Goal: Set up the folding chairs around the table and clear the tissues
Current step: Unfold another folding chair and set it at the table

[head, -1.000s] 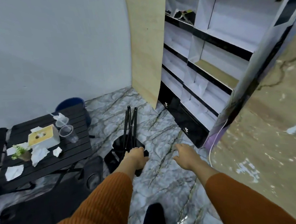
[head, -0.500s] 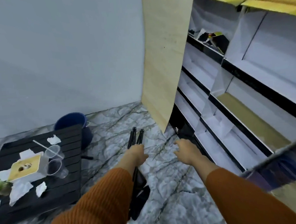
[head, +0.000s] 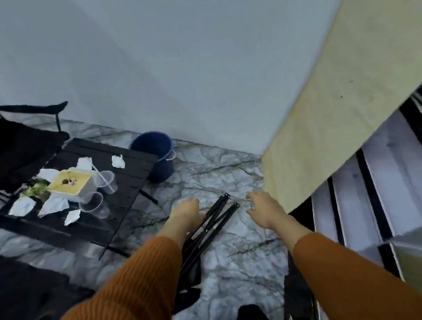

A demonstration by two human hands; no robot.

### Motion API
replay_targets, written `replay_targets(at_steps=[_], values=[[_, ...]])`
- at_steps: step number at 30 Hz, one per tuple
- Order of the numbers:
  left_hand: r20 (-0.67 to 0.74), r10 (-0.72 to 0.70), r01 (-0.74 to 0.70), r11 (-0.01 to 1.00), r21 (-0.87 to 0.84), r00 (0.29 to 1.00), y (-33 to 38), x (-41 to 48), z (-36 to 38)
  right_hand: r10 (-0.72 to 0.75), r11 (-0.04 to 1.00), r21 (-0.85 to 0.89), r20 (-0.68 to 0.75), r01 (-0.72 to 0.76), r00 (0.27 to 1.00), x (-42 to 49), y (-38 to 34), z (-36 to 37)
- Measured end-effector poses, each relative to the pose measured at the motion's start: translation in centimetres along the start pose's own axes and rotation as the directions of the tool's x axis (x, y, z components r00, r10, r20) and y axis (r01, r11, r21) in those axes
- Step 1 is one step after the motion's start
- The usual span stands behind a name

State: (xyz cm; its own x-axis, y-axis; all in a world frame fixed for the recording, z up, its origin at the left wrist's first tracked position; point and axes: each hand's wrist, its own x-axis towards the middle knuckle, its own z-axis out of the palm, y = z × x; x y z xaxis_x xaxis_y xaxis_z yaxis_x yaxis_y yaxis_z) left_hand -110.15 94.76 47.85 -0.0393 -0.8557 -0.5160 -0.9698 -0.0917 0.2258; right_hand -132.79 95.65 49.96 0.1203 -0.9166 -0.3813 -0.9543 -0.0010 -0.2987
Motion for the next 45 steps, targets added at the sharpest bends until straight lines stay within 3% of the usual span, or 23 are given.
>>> replay_targets(at_steps=[6, 12, 19, 24, 31, 34, 39, 45], values=[[-0.059, -0.259, 0.241, 0.945, -0.221, 0.964, -1.6, 1.0, -0.2, -0.279, 0.957, -0.044, 0.139, 0.287, 0.950, 7.9, -3.6, -1.5], [-0.038, -0.471, 0.427, 0.829, -0.360, 0.882, -7.4, 0.4, 0.5, -0.518, 0.820, -0.079, 0.317, 0.567, 0.794, 13.2, -12.1, 0.8], [0.073, -0.693, 0.635, 0.606, -0.479, 0.717, -14.7, -2.0, 2.4, -0.649, 0.646, -0.071, 0.473, 0.760, 0.596, 16.6, -20.6, 4.8], [0.163, -0.799, 0.699, 0.382, -0.605, 0.578, -17.0, -4.2, 5.1, -0.663, 0.509, -0.083, 0.596, 0.856, 0.452, 17.9, -24.3, 7.5], [0.347, -0.880, 0.728, -0.001, -0.685, 0.325, -15.8, -6.0, 11.6, -0.633, 0.263, -0.050, 0.745, 0.963, 0.212, 20.0, -27.4, 11.6], [0.415, -0.873, 0.682, -0.141, -0.717, 0.256, -14.7, -4.9, 15.0, -0.618, 0.185, -0.031, 0.773, 0.982, 0.141, 20.8, -27.5, 13.9], [0.470, -0.864, 0.601, -0.282, -0.748, 0.179, -13.9, -1.1, 21.0, -0.577, 0.181, 0.008, 0.810, 0.983, 0.100, 22.7, -25.4, 20.5], [0.539, -0.834, 0.444, -0.439, -0.781, 0.123, -15.9, 5.8, 32.7, -0.537, 0.182, 0.012, 0.839, 0.983, 0.089, 26.0, -22.4, 34.0]])
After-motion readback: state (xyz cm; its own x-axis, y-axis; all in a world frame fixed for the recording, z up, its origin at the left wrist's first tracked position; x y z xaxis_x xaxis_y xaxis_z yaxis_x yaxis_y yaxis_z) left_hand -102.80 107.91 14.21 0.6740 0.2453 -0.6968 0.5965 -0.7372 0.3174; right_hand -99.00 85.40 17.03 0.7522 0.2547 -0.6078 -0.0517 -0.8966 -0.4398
